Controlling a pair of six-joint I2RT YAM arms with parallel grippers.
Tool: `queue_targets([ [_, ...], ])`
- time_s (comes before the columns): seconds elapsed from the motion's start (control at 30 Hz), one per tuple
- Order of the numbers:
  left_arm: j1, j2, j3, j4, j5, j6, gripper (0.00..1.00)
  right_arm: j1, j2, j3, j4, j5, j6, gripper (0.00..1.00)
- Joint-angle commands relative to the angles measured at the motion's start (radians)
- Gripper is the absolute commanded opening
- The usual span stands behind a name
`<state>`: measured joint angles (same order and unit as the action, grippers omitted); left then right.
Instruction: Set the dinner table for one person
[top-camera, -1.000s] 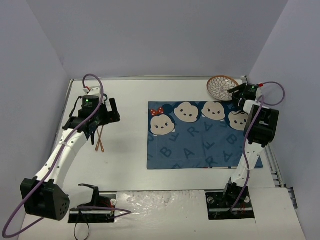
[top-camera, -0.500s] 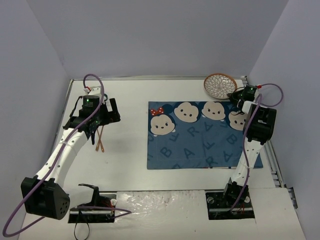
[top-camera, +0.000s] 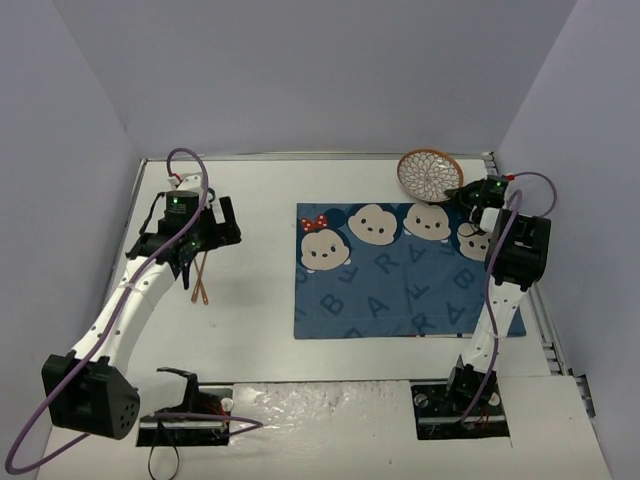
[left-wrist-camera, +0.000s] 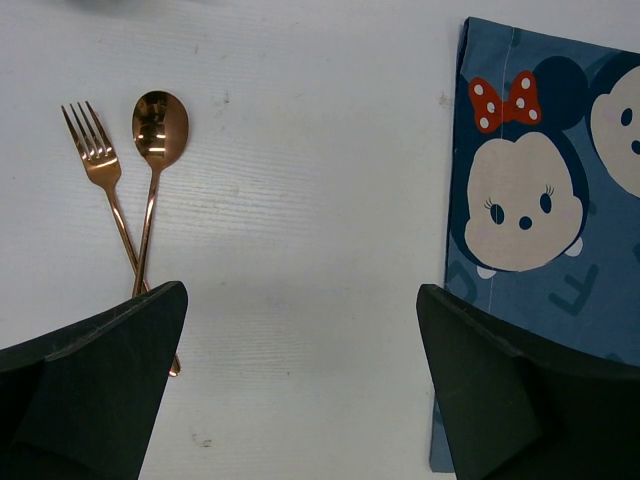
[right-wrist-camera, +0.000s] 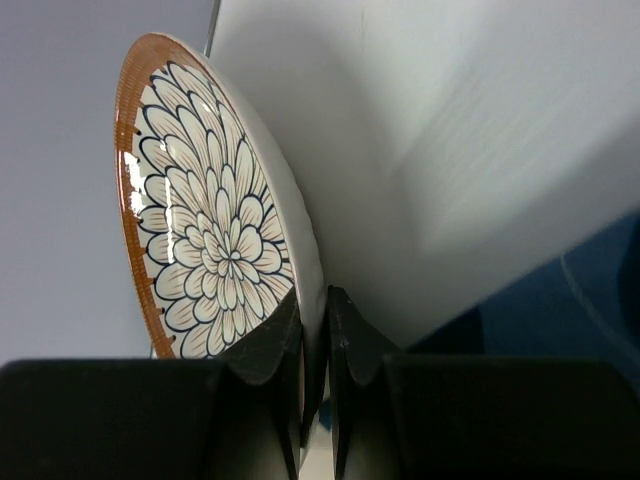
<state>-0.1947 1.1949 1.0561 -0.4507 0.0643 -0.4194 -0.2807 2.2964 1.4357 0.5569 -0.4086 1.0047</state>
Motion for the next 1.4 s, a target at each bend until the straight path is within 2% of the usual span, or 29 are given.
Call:
queue_targets([
  [0.0,0.011,-0.03,0.033,0.052,0.014,0.008,0.97,0.024,-0.309,-0.052,0.235,-0.123,0.046,0.0],
  [0.2,0.015,-0.044,0.033,0.05,0.021,0.006,0.97,0.027,-0.513,-0.26,0.191,-0.164,-0.008,0.0],
  [0.4,0.02,-0.049,0.035,0.047,0.029,0.004,0.97,0.026,-0.783,-0.486,-0.005,-0.159,-0.12,0.0],
  [0.7,0.021,-0.041,0.036,0.05,0.051,-0.001,0.97,0.007,-1.042,-0.8,-0.104,-0.204,-0.167,0.0],
  [0.97,0.021,-0.04,0.033,0.049,0.049,-0.001,0.97,-0.014,-1.101,-0.94,-0.092,-0.223,-0.215,0.0],
  [1.37,0.021,-0.043,0.03,0.049,0.046,0.001,0.97,-0.048,-0.996,-1.034,0.09,-0.262,-0.234,0.0],
])
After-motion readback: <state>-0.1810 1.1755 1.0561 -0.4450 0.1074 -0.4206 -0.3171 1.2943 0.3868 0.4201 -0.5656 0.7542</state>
